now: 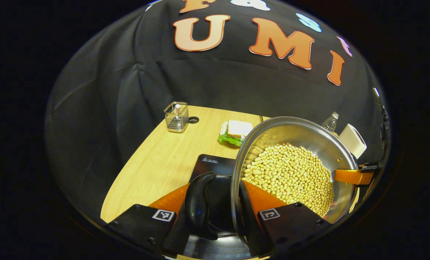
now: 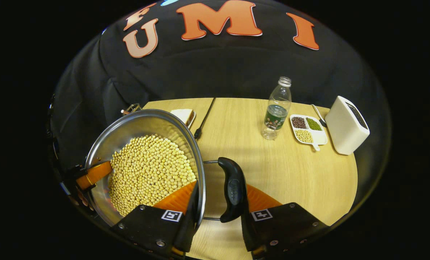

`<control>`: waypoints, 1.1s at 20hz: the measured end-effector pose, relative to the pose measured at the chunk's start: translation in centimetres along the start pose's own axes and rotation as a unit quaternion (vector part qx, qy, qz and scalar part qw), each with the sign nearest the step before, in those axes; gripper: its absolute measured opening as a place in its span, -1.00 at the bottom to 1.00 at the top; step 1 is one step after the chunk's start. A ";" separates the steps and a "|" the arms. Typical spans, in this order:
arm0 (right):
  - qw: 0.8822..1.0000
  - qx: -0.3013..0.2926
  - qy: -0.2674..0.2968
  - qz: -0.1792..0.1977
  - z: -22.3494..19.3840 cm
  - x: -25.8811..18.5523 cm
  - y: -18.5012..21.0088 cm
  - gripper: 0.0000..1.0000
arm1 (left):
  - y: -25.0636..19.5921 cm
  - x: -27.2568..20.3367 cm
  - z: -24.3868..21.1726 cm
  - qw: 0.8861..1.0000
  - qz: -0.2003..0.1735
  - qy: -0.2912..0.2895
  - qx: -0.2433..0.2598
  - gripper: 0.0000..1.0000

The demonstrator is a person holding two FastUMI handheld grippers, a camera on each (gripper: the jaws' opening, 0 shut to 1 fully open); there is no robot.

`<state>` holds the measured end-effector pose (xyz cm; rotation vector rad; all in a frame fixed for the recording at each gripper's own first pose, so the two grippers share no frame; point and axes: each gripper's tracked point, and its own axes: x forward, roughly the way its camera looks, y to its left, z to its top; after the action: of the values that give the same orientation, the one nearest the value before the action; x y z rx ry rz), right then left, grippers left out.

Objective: First push the handle of the pot to place it horizontally, then grasp the pot with both hands and set it on the induction cooktop.

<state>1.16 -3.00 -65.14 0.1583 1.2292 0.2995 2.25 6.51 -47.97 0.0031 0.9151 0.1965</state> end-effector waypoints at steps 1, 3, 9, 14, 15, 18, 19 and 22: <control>1.000 -0.001 0.002 0.003 0.1 -0.1 -0.1 0.10 | 0.0 -0.1 0.0 1.000 0.004 -0.001 -0.001 0.40; 1.000 -0.002 0.003 0.008 0.2 0.1 -0.5 0.10 | -0.1 -0.4 0.1 1.000 0.011 -0.004 -0.004 0.35; 1.000 -0.009 0.017 0.014 1.1 0.1 -0.9 0.10 | -0.5 0.0 0.0 1.000 0.020 -0.001 -0.012 0.41; 1.000 -0.005 0.018 0.009 1.9 -0.9 -1.7 0.10 | -0.4 0.1 -0.3 1.000 0.011 0.002 -0.021 0.36; 1.000 -0.004 0.022 0.009 2.0 -1.1 -1.8 0.10 | -0.5 0.2 -0.3 1.000 0.010 0.003 -0.021 0.42; 1.000 -0.005 0.024 0.005 2.5 -1.4 -2.0 0.10 | -0.4 0.1 0.0 1.000 0.008 0.007 -0.023 0.36; 1.000 -0.005 0.022 0.006 2.6 -1.4 -2.0 0.10 | -0.3 0.0 0.0 1.000 0.008 0.007 -0.025 0.36; 1.000 -0.004 0.025 0.005 2.5 -1.7 -2.5 0.10 | -0.5 0.1 -0.1 1.000 0.008 0.005 -0.026 0.38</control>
<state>3.35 -5.81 -63.47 0.1508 1.2775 0.3195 2.30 6.07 -48.15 -0.0393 0.9204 0.2355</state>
